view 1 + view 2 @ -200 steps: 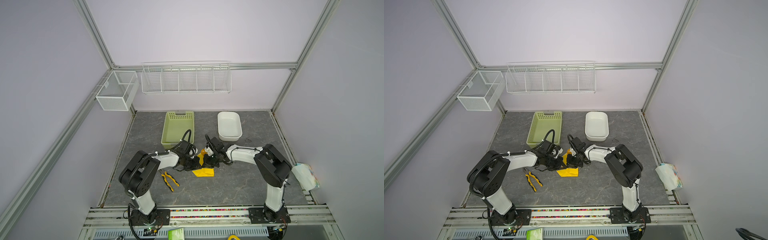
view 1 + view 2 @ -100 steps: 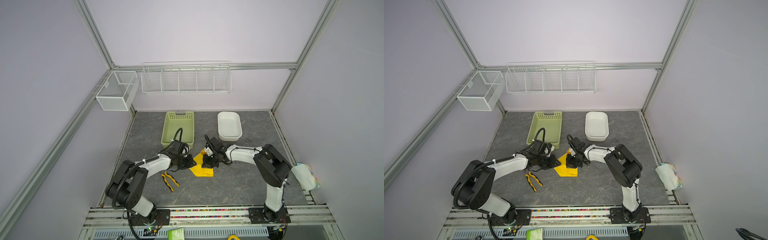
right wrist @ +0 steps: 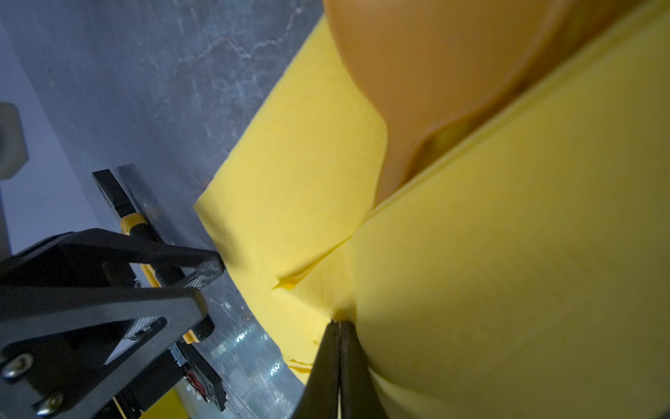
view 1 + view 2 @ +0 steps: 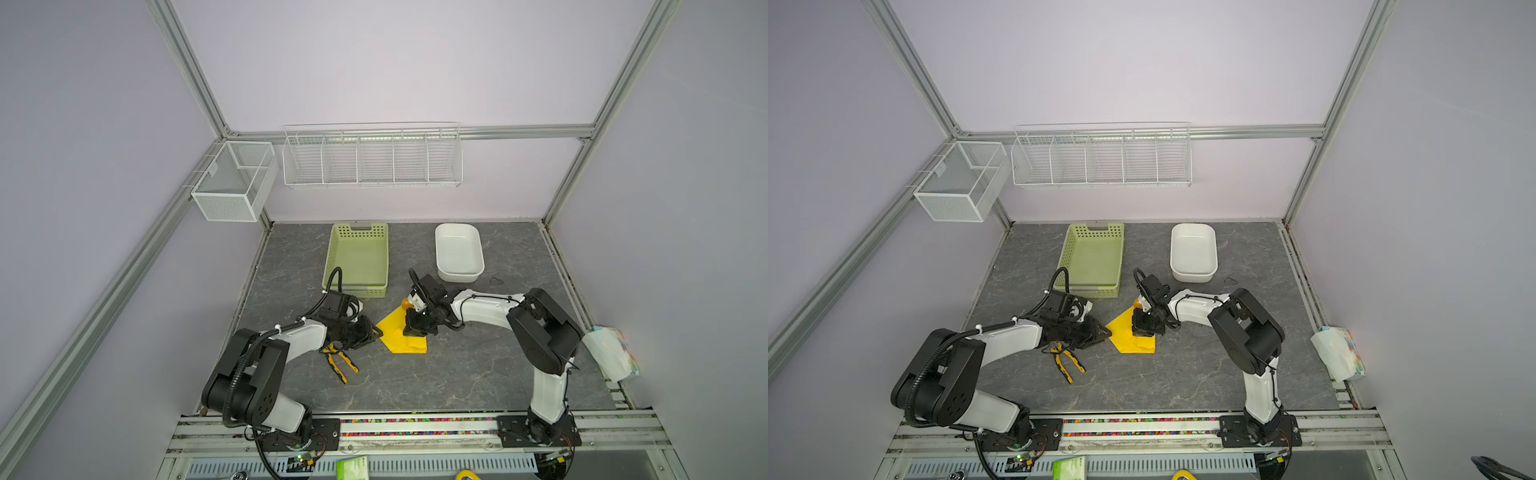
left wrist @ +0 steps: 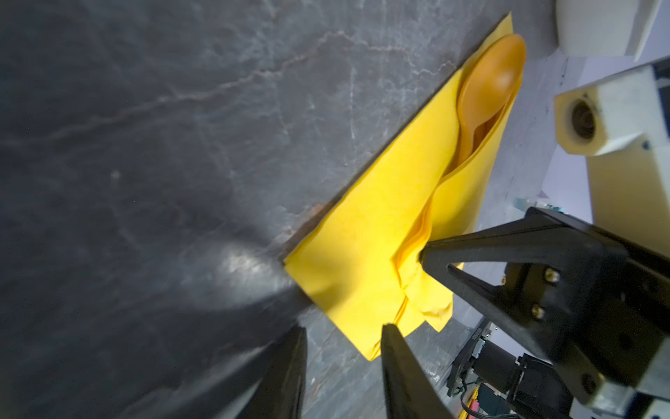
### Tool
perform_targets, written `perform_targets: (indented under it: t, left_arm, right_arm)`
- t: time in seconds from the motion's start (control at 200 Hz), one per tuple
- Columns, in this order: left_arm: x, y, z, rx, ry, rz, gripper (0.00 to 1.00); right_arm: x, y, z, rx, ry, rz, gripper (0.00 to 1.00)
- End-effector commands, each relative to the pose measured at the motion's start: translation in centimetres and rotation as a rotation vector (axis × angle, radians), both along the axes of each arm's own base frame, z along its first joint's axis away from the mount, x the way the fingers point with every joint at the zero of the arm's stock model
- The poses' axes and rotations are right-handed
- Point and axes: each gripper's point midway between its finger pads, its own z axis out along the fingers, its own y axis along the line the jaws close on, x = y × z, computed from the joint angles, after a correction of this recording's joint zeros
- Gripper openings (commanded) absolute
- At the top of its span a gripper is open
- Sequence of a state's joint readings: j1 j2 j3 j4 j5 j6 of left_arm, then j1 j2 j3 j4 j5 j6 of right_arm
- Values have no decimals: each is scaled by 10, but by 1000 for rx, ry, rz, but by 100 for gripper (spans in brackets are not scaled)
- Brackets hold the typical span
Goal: Place the utensils on the paper napkin and roll it up
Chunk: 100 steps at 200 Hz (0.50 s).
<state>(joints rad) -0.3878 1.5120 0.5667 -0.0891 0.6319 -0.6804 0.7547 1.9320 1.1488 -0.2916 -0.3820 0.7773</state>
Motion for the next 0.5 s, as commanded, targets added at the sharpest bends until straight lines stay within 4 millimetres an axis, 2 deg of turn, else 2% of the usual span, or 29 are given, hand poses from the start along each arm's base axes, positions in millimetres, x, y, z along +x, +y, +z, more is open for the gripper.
perform_targets:
  t: [0.0,0.495]
  left_arm:
    - [0,-7,-8,-61,23,2,37]
    - [34,-28,7,-136,-93,-37,41]
  right_arm:
    - [-8,-9,-16,-69,25,9,7]
    - [-7,-8,-15,-67,25,9,7]
